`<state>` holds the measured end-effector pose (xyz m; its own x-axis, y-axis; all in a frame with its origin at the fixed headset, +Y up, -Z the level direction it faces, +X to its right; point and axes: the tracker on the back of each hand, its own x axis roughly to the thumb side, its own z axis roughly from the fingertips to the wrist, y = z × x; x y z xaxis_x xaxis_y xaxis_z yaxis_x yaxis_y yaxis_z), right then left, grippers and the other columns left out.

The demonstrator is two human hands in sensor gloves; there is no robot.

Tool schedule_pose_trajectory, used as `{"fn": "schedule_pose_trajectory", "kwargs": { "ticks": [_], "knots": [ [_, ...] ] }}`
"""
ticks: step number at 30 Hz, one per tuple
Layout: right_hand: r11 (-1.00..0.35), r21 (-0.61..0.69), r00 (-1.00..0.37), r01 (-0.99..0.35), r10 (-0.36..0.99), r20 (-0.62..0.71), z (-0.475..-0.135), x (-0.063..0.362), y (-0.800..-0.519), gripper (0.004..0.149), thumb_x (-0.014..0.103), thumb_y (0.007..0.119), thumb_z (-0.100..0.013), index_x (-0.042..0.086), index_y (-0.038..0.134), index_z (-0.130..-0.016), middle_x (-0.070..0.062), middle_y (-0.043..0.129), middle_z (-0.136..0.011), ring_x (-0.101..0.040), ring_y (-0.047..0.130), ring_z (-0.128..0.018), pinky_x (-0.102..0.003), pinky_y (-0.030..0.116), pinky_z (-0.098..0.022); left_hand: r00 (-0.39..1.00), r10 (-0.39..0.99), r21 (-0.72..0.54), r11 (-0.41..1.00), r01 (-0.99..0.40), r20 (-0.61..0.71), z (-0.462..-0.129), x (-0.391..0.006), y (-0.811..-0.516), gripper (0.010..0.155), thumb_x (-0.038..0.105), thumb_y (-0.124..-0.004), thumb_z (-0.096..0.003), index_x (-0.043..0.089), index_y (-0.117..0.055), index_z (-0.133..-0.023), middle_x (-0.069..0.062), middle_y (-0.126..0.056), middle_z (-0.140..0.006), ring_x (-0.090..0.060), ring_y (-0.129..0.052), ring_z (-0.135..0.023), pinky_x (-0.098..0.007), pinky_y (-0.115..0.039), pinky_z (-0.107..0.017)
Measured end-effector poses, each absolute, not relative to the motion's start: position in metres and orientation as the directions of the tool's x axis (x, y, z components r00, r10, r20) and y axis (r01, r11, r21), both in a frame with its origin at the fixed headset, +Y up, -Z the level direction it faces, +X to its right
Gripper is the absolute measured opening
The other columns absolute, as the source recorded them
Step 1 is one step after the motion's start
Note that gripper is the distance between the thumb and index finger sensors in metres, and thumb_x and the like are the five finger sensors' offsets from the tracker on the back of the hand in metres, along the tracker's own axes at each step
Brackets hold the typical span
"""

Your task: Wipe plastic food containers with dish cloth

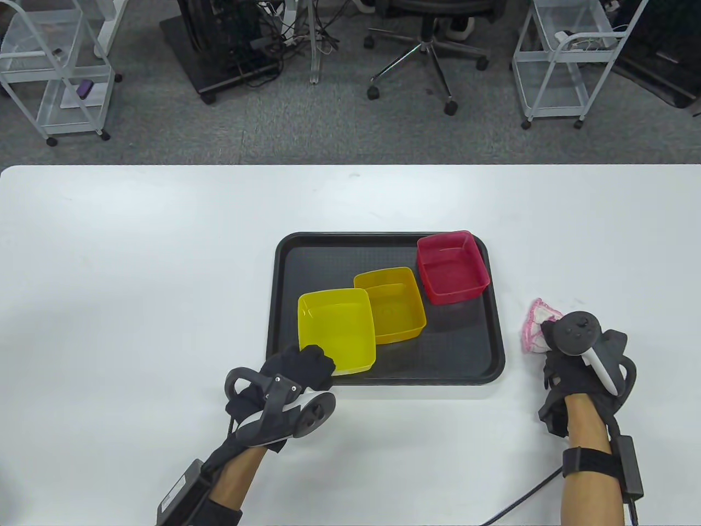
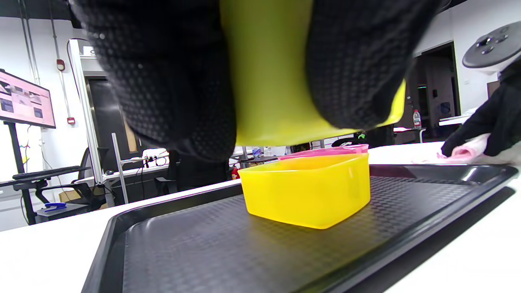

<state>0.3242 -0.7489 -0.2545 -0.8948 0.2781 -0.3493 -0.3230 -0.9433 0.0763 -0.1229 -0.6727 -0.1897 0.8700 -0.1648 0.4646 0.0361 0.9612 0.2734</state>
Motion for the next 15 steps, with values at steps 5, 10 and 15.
{"fn": "schedule_pose_trajectory", "kwargs": {
  "ticks": [5,10,15],
  "knots": [
    [-0.899,-0.229,-0.886,-0.373,0.419,-0.201,-0.237,0.310,-0.718,0.047,0.014,0.085,-0.048,0.024,0.072,-0.092,-0.009,0.070,-0.103,-0.038,0.070,-0.092,-0.051,0.074,-0.063,0.851,-0.170,0.249,0.967,0.048,0.496,-0.190,-0.123,-0.674,0.040,0.049,-0.091,-0.0431,0.030,-0.092,-0.079,0.011,-0.097,-0.085,-0.027,-0.107,-0.072,-0.033,-0.096,-0.054],
    [-0.749,-0.455,-0.855,-0.481,0.515,0.056,-0.218,0.270,-0.671,0.046,0.012,0.087,-0.044,0.021,0.077,-0.088,-0.011,0.075,-0.099,-0.040,0.074,-0.087,-0.051,0.078,-0.058,0.842,-0.176,0.246,0.968,0.054,0.509,-0.187,-0.119,-0.672,0.040,0.049,-0.090,-0.0435,0.031,-0.091,-0.080,0.011,-0.096,-0.085,-0.027,-0.106,-0.073,-0.033,-0.096,-0.055],
    [-0.624,-0.561,-0.838,-0.545,0.369,0.403,-0.195,0.187,-0.629,0.045,0.011,0.087,-0.043,0.020,0.080,-0.086,-0.012,0.078,-0.097,-0.041,0.077,-0.086,-0.051,0.079,-0.057,0.821,-0.232,0.266,0.959,0.102,0.522,-0.181,-0.113,-0.671,0.040,0.050,-0.089,-0.0436,0.032,-0.090,-0.079,0.012,-0.096,-0.084,-0.025,-0.107,-0.072,-0.031,-0.096,-0.055]
  ]
}}
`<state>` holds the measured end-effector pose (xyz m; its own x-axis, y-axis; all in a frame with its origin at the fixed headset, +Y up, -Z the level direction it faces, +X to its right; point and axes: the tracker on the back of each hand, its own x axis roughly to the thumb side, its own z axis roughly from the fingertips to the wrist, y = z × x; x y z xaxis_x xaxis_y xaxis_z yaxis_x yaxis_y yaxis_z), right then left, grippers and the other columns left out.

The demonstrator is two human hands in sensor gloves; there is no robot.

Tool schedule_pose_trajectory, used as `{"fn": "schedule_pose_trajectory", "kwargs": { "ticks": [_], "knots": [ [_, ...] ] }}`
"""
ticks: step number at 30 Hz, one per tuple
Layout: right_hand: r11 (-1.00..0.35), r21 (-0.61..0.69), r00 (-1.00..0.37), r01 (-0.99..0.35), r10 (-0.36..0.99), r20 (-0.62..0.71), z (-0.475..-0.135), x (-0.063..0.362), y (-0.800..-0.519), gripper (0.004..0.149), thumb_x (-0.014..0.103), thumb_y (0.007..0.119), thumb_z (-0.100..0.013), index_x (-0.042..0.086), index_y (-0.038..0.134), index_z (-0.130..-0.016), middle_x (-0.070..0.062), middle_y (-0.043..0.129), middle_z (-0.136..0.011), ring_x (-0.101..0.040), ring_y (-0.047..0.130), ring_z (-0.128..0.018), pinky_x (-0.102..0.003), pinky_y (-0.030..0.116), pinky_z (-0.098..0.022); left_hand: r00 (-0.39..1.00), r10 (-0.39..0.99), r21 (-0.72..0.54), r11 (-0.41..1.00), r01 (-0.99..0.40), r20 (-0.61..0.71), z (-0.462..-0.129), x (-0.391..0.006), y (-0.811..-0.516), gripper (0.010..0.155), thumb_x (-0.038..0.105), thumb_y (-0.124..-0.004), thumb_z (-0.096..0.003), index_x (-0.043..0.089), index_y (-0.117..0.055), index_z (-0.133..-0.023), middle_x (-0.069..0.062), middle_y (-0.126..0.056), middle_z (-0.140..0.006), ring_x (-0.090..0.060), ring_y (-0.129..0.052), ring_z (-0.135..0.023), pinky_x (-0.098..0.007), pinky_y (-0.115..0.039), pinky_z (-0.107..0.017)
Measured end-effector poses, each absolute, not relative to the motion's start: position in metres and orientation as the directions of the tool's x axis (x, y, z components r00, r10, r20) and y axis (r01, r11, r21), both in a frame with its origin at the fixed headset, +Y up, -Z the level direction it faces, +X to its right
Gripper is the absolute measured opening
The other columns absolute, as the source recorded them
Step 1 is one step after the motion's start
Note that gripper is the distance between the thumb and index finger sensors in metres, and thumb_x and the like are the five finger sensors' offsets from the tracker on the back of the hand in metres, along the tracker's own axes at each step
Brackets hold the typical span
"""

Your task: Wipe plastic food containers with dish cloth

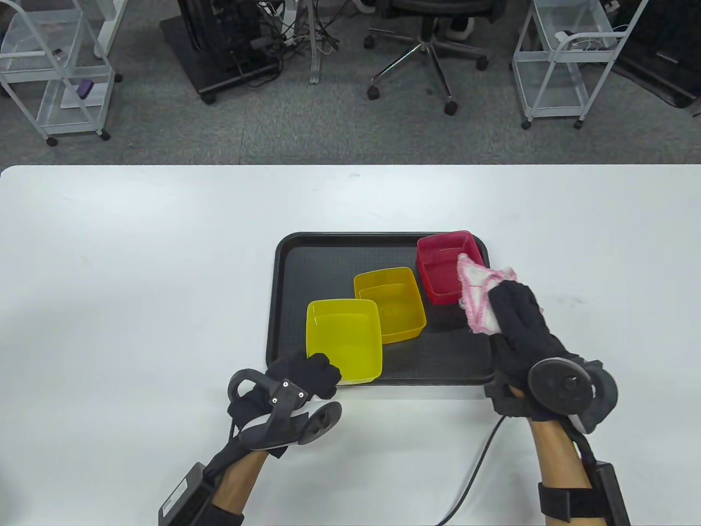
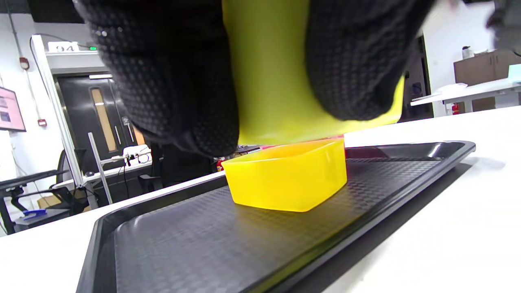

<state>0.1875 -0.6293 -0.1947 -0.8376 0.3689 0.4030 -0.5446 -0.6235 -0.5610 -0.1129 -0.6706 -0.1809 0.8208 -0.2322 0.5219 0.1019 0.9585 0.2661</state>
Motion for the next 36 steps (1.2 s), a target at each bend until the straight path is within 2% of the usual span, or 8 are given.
{"fn": "schedule_pose_trajectory", "kwargs": {
  "ticks": [6,13,19,27,29,31,34,36],
  "knots": [
    [-0.618,-0.486,-0.751,-0.618,0.280,0.598,-0.180,0.086,-0.616,0.044,0.011,0.088,-0.043,0.022,0.081,-0.085,-0.010,0.079,-0.097,-0.039,0.077,-0.087,-0.050,0.079,-0.058,0.816,-0.235,0.296,0.952,0.082,0.529,-0.174,-0.110,-0.662,0.040,0.051,-0.088,-0.0440,0.032,-0.090,-0.079,0.012,-0.096,-0.084,-0.025,-0.106,-0.072,-0.031,-0.096,-0.054],
    [-0.850,-0.383,-0.788,-0.363,0.060,0.613,-0.188,0.021,-0.630,0.044,0.012,0.088,-0.043,0.023,0.082,-0.085,-0.009,0.080,-0.097,-0.038,0.079,-0.087,-0.049,0.080,-0.058,0.805,-0.256,0.329,0.941,0.080,0.536,-0.170,-0.107,-0.659,0.039,0.051,-0.087,-0.0443,0.032,-0.090,-0.079,0.013,-0.096,-0.084,-0.025,-0.107,-0.072,-0.031,-0.096,-0.054],
    [-0.951,-0.191,-0.836,-0.242,0.105,0.538,-0.207,0.019,-0.640,0.044,0.012,0.087,-0.044,0.021,0.080,-0.087,-0.011,0.080,-0.098,-0.039,0.080,-0.086,-0.049,0.081,-0.058,0.803,-0.258,0.360,0.931,0.059,0.537,-0.171,-0.109,-0.659,0.038,0.051,-0.088,-0.0434,0.033,-0.091,-0.077,0.014,-0.097,-0.083,-0.025,-0.107,-0.071,-0.030,-0.097,-0.054],
    [-0.986,-0.065,-0.889,-0.155,0.111,0.445,-0.226,0.014,-0.646,0.043,0.013,0.086,-0.045,0.023,0.080,-0.086,-0.009,0.079,-0.098,-0.037,0.080,-0.086,-0.048,0.081,-0.058,0.769,-0.326,0.420,0.904,0.082,0.550,-0.164,-0.101,-0.659,0.038,0.051,-0.089,-0.0423,0.032,-0.093,-0.075,0.013,-0.100,-0.080,-0.026,-0.109,-0.067,-0.030,-0.098,-0.052],
    [-0.966,0.032,-0.882,-0.256,0.247,0.401,-0.230,0.015,-0.645,0.042,0.014,0.085,-0.046,0.022,0.080,-0.087,-0.011,0.078,-0.098,-0.039,0.078,-0.085,-0.048,0.081,-0.057,0.775,-0.305,0.415,0.908,0.060,0.554,-0.163,-0.101,-0.658,0.038,0.051,-0.090,-0.0418,0.032,-0.094,-0.074,0.012,-0.100,-0.078,-0.026,-0.110,-0.065,-0.030,-0.098,-0.051],
    [-0.897,0.235,-0.843,-0.374,0.435,0.316,-0.235,0.018,-0.645,0.044,0.014,0.084,-0.047,0.019,0.077,-0.090,-0.015,0.073,-0.100,-0.043,0.073,-0.086,-0.051,0.078,-0.058,0.776,-0.302,0.403,0.913,0.068,0.554,-0.164,-0.101,-0.658,0.038,0.050,-0.091,-0.0416,0.031,-0.094,-0.074,0.011,-0.101,-0.078,-0.027,-0.110,-0.064,-0.030,-0.099,-0.050],
    [-0.665,0.533,-0.694,-0.523,0.695,0.187,-0.239,0.026,-0.649,0.053,0.012,0.077,-0.052,0.010,0.059,-0.101,-0.027,0.057,-0.105,-0.053,0.058,-0.089,-0.059,0.068,-0.061,0.790,-0.335,0.419,0.901,0.110,0.514,-0.170,-0.107,-0.661,0.038,0.051,-0.091,-0.0410,0.032,-0.094,-0.074,0.012,-0.101,-0.078,-0.025,-0.110,-0.065,-0.029,-0.099,-0.050],
    [-0.611,0.574,-0.653,-0.546,0.739,0.166,-0.239,0.030,-0.650,0.056,0.012,0.075,-0.052,0.006,0.053,-0.103,-0.031,0.050,-0.106,-0.055,0.053,-0.089,-0.061,0.065,-0.062,0.809,-0.303,0.395,0.914,0.095,0.505,-0.175,-0.112,-0.662,0.037,0.051,-0.092,-0.0407,0.033,-0.094,-0.073,0.013,-0.100,-0.079,-0.024,-0.109,-0.068,-0.029,-0.098,-0.052]
  ]
}}
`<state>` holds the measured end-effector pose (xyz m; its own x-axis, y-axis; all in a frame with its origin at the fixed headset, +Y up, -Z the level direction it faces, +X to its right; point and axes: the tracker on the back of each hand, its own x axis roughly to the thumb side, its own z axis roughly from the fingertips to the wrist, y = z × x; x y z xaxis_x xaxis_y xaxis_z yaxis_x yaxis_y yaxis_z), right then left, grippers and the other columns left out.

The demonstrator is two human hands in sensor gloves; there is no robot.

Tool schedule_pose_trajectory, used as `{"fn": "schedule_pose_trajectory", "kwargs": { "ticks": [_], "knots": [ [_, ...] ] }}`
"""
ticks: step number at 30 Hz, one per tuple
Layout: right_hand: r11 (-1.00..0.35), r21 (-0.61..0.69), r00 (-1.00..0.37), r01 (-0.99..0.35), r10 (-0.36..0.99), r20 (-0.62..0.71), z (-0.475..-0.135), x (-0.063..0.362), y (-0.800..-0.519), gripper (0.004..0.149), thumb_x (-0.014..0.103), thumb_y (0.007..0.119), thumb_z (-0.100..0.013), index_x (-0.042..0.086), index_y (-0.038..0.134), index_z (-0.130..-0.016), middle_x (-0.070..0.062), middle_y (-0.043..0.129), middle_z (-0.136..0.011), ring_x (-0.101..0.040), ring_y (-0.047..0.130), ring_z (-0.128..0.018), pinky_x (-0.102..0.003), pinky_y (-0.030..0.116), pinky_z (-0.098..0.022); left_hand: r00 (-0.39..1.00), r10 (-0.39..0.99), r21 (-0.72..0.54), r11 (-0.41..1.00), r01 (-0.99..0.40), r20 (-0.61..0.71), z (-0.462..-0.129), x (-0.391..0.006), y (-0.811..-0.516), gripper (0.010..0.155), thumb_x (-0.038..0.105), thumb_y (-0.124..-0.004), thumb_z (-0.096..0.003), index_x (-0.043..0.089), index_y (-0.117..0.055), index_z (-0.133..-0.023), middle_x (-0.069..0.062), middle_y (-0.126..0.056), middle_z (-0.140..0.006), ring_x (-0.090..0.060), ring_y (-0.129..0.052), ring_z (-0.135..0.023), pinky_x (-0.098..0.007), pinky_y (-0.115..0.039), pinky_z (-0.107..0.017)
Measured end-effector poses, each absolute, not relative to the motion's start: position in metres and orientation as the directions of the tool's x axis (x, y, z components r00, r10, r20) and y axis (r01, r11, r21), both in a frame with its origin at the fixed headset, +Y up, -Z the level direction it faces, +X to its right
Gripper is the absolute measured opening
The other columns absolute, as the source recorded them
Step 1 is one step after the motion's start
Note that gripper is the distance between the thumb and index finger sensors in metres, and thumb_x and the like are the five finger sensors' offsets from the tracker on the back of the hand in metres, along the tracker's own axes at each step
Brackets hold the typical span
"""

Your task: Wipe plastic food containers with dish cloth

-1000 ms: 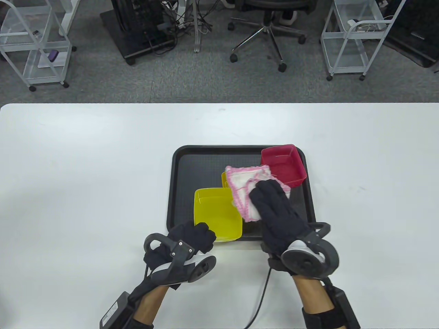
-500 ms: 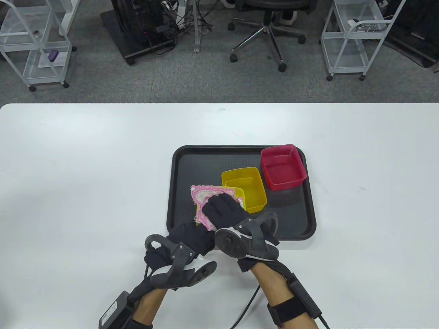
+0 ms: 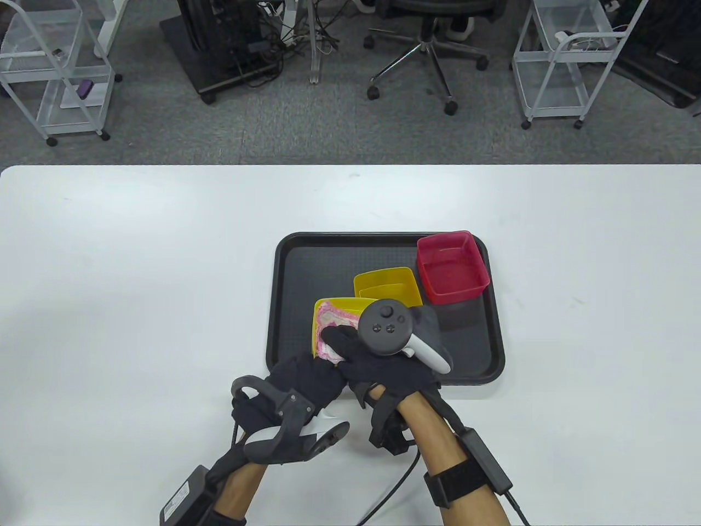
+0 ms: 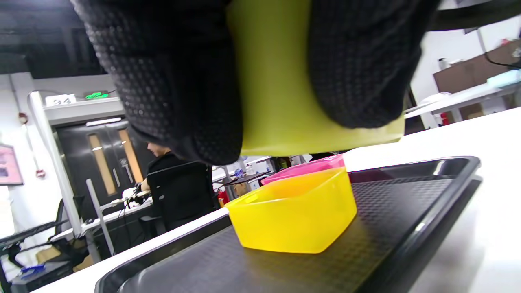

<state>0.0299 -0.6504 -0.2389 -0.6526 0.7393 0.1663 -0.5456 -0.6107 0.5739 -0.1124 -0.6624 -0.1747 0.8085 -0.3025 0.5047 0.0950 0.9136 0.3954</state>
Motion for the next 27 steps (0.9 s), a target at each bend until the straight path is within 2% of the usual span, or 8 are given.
{"fn": "schedule_pose_trajectory", "kwargs": {
  "ticks": [3,8,11,15,18,23,24,27],
  "knots": [
    [-0.604,0.596,-0.657,-0.529,0.736,0.162,-0.238,0.029,-0.653,0.055,0.011,0.075,-0.053,0.004,0.054,-0.103,-0.031,0.049,-0.106,-0.055,0.051,-0.090,-0.062,0.063,-0.063,0.795,-0.319,0.402,0.910,0.104,0.517,-0.174,-0.113,-0.664,0.037,0.051,-0.092,-0.0404,0.033,-0.094,-0.073,0.014,-0.100,-0.078,-0.023,-0.109,-0.068,-0.029,-0.098,-0.052],
    [-0.866,0.399,-0.835,-0.301,0.442,0.329,-0.232,0.017,-0.643,0.046,0.006,0.084,-0.046,0.006,0.075,-0.091,-0.023,0.072,-0.100,-0.052,0.075,-0.088,-0.054,0.079,-0.059,0.786,-0.324,0.398,0.911,0.109,0.527,-0.173,-0.110,-0.665,0.037,0.051,-0.092,-0.0403,0.034,-0.095,-0.073,0.015,-0.101,-0.077,-0.023,-0.110,-0.067,-0.029,-0.098,-0.052],
    [-0.947,0.284,-0.871,-0.149,0.262,0.417,-0.229,0.008,-0.645,0.044,0.008,0.090,-0.042,0.008,0.079,-0.085,-0.019,0.078,-0.095,-0.047,0.084,-0.078,-0.048,0.082,-0.055,0.770,-0.351,0.414,0.902,0.125,0.532,-0.170,-0.108,-0.667,0.037,0.051,-0.092,-0.0403,0.034,-0.095,-0.072,0.014,-0.102,-0.076,-0.023,-0.110,-0.066,-0.029,-0.098,-0.051],
    [-0.980,0.196,-0.888,-0.033,0.118,0.444,-0.226,0.001,-0.648,0.041,0.011,0.096,-0.038,0.014,0.086,-0.078,-0.012,0.090,-0.086,-0.038,0.096,-0.072,-0.042,0.092,-0.049,0.759,-0.341,0.387,0.913,0.127,0.554,-0.169,-0.105,-0.671,0.037,0.051,-0.092,-0.0401,0.033,-0.096,-0.072,0.014,-0.102,-0.076,-0.023,-0.110,-0.065,-0.029,-0.098,-0.051],
    [-0.993,0.115,-0.902,0.000,0.050,0.430,-0.227,0.000,-0.650,0.040,0.011,0.098,-0.035,0.017,0.090,-0.074,-0.010,0.093,-0.083,-0.036,0.099,-0.071,-0.041,0.094,-0.046,0.756,-0.348,0.388,0.912,0.135,0.554,-0.170,-0.101,-0.671,0.037,0.051,-0.092,-0.0400,0.032,-0.096,-0.072,0.013,-0.102,-0.076,-0.024,-0.110,-0.064,-0.029,-0.098,-0.050],
    [-0.984,-0.125,-0.933,0.128,-0.162,0.320,-0.230,-0.004,-0.649,0.040,0.013,0.098,-0.036,0.019,0.090,-0.074,-0.009,0.094,-0.082,-0.036,0.099,-0.069,-0.039,0.096,-0.044,0.757,-0.308,0.388,0.918,0.078,0.576,-0.164,-0.095,-0.666,0.038,0.051,-0.092,-0.0406,0.032,-0.095,-0.073,0.012,-0.102,-0.076,-0.024,-0.110,-0.063,-0.029,-0.098,-0.050],
    [-0.985,-0.129,-0.943,0.118,-0.152,0.297,-0.230,-0.003,-0.648,0.040,0.016,0.097,-0.037,0.022,0.088,-0.076,-0.006,0.093,-0.083,-0.033,0.099,-0.071,-0.036,0.096,-0.045,0.763,-0.315,0.402,0.912,0.079,0.565,-0.164,-0.095,-0.666,0.038,0.051,-0.092,-0.0405,0.031,-0.096,-0.073,0.012,-0.102,-0.076,-0.025,-0.111,-0.062,-0.029,-0.099,-0.049],
    [-0.989,-0.097,-0.964,-0.112,0.085,0.253,-0.236,0.005,-0.643,0.040,0.016,0.095,-0.038,0.020,0.088,-0.077,-0.008,0.092,-0.084,-0.036,0.097,-0.070,-0.038,0.096,-0.043,0.780,-0.298,0.410,0.910,0.059,0.550,-0.166,-0.097,-0.661,0.038,0.051,-0.092,-0.0406,0.031,-0.096,-0.073,0.011,-0.102,-0.075,-0.025,-0.111,-0.061,-0.029,-0.099,-0.048]
  ]
}}
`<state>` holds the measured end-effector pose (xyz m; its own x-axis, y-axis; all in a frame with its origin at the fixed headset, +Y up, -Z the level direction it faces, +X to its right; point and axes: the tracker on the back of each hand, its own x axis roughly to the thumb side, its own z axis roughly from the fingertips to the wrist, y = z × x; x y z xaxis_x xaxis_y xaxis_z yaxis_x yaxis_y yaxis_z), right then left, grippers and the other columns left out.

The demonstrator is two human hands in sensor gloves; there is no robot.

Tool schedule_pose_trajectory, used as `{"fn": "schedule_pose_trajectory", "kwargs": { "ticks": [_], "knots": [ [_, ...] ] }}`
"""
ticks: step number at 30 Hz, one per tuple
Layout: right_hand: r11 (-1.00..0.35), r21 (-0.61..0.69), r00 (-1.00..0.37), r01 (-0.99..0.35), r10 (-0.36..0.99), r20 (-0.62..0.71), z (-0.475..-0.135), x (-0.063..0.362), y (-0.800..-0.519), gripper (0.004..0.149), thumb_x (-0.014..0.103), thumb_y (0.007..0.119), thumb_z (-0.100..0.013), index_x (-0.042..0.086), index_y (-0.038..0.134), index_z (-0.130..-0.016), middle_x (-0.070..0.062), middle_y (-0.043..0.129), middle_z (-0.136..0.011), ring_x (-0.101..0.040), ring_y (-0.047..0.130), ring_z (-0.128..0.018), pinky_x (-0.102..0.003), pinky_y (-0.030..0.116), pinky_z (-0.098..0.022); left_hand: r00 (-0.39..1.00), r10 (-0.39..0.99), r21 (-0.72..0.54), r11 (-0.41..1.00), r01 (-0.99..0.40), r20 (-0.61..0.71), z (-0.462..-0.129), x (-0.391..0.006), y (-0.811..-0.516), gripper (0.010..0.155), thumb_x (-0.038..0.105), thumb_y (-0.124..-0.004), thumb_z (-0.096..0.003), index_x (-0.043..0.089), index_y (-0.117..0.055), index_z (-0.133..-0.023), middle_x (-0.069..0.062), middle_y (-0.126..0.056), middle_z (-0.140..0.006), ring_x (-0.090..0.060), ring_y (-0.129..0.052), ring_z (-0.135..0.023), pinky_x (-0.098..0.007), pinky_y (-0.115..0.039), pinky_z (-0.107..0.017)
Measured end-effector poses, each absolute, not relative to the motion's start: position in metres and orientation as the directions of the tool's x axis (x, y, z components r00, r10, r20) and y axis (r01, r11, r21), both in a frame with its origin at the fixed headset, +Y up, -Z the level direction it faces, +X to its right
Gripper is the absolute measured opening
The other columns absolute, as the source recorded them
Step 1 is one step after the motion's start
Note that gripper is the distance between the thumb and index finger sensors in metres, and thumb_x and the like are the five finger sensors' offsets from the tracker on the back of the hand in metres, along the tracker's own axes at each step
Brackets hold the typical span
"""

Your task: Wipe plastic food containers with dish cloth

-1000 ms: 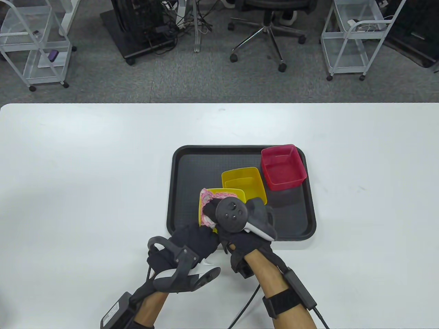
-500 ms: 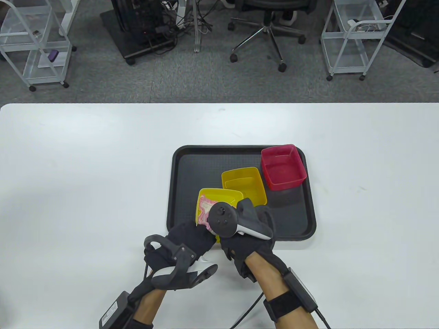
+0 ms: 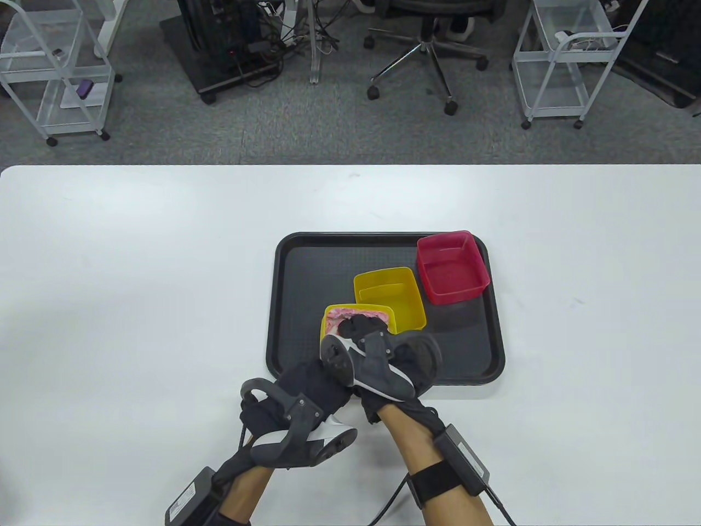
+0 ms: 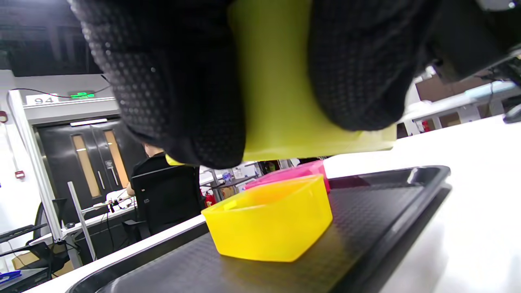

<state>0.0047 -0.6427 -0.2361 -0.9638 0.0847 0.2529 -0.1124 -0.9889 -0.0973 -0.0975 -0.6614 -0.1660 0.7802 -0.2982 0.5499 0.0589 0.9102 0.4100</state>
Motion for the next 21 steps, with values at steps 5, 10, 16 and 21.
{"fn": "schedule_pose_trajectory", "kwargs": {
  "ticks": [5,10,16,21],
  "knots": [
    [-0.781,0.182,-0.762,-0.597,0.623,0.175,-0.246,0.023,-0.634,0.043,0.013,0.090,-0.043,0.017,0.082,-0.085,-0.015,0.084,-0.091,-0.042,0.087,-0.074,-0.044,0.091,-0.045,0.811,-0.275,0.444,0.896,0.021,0.516,-0.167,-0.108,-0.655,0.038,0.051,-0.092,-0.0409,0.030,-0.096,-0.072,0.011,-0.102,-0.075,-0.025,-0.111,-0.060,-0.029,-0.100,-0.047],
    [-0.480,0.405,-0.537,-0.778,0.843,-0.033,-0.246,0.032,-0.642,0.046,0.009,0.083,-0.046,0.009,0.075,-0.091,-0.022,0.075,-0.096,-0.046,0.077,-0.078,-0.054,0.082,-0.049,0.830,-0.263,0.445,0.896,0.020,0.491,-0.172,-0.118,-0.654,0.036,0.051,-0.092,-0.0405,0.033,-0.094,-0.072,0.013,-0.101,-0.077,-0.024,-0.111,-0.064,-0.029,-0.099,-0.050],
    [-0.753,0.404,-0.785,-0.519,0.607,0.124,-0.238,0.020,-0.639,0.042,0.005,0.085,-0.043,0.012,0.083,-0.084,-0.017,0.083,-0.093,-0.045,0.084,-0.079,-0.054,0.083,-0.052,0.797,-0.347,0.459,0.883,0.099,0.495,-0.175,-0.121,-0.662,0.036,0.051,-0.093,-0.0392,0.035,-0.095,-0.072,0.017,-0.101,-0.077,-0.022,-0.109,-0.069,-0.029,-0.098,-0.054],
    [-0.966,0.217,-0.929,-0.142,0.206,0.307,-0.228,-0.002,-0.631,0.040,0.004,0.086,-0.042,0.015,0.085,-0.080,-0.011,0.086,-0.092,-0.040,0.086,-0.082,-0.051,0.085,-0.054,0.791,-0.341,0.455,0.886,0.090,0.508,-0.173,-0.114,-0.664,0.037,0.051,-0.092,-0.0396,0.034,-0.095,-0.072,0.015,-0.102,-0.076,-0.022,-0.110,-0.067,-0.029,-0.098,-0.052]
  ]
}}
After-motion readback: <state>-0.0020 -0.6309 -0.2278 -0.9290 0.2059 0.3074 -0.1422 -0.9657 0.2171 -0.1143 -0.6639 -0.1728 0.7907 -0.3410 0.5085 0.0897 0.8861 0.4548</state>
